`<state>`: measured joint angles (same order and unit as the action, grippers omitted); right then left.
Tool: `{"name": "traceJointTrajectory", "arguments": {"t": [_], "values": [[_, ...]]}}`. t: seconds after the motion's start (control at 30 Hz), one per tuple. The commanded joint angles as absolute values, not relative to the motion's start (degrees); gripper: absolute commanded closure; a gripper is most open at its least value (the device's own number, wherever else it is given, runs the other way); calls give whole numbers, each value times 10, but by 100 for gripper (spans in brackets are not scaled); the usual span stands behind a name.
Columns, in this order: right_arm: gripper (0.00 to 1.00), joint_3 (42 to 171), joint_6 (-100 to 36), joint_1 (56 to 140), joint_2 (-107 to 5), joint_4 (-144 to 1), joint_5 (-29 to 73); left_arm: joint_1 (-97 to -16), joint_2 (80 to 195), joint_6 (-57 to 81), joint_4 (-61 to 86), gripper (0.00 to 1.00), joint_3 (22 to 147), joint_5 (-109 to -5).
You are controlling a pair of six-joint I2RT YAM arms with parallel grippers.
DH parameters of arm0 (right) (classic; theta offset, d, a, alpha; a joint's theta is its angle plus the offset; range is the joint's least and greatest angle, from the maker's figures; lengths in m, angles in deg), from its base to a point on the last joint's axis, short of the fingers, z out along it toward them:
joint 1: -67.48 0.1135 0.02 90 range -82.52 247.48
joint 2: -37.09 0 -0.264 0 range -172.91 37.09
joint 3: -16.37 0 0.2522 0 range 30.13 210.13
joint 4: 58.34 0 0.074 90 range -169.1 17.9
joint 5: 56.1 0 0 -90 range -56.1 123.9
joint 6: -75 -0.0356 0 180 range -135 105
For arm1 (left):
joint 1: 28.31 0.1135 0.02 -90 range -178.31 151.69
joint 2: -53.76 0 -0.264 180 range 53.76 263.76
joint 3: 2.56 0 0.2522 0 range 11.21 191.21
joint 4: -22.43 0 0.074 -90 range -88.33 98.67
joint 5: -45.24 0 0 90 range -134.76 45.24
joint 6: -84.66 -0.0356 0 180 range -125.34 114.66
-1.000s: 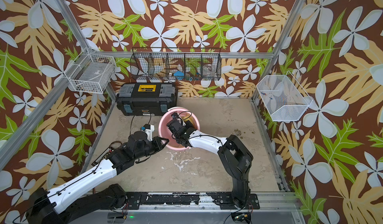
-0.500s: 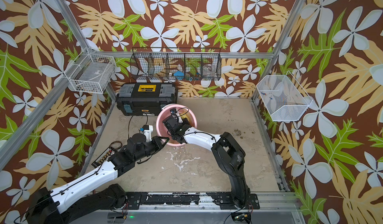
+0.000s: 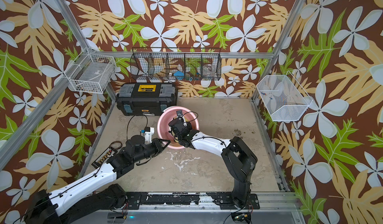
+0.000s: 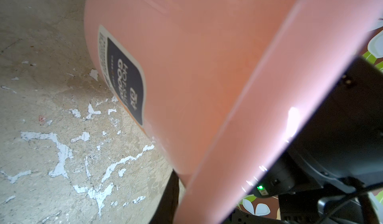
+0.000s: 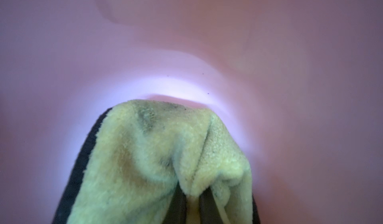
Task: Wipe the inside of the bucket with a cloth
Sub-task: Wipe the dirt from the inside of the bucket.
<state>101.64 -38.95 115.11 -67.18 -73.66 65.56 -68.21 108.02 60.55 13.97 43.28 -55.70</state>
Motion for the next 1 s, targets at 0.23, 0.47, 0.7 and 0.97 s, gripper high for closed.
{"name": "traceJointTrajectory", "arguments": {"t": [0.23,0.47,0.7,0.97], "values": [[100,1058,-416,1142,-677,-735,492,-686,1075,582,59,100,470,-659],[100,1027,-347,1141,-667,-798,446,-686,1079,557,28,100,492,-619],[100,970,-332,1142,-589,-810,410,-686,1102,526,5,100,513,-574],[100,948,-333,1142,-514,-832,326,-686,1138,496,-14,100,541,-547]]}}
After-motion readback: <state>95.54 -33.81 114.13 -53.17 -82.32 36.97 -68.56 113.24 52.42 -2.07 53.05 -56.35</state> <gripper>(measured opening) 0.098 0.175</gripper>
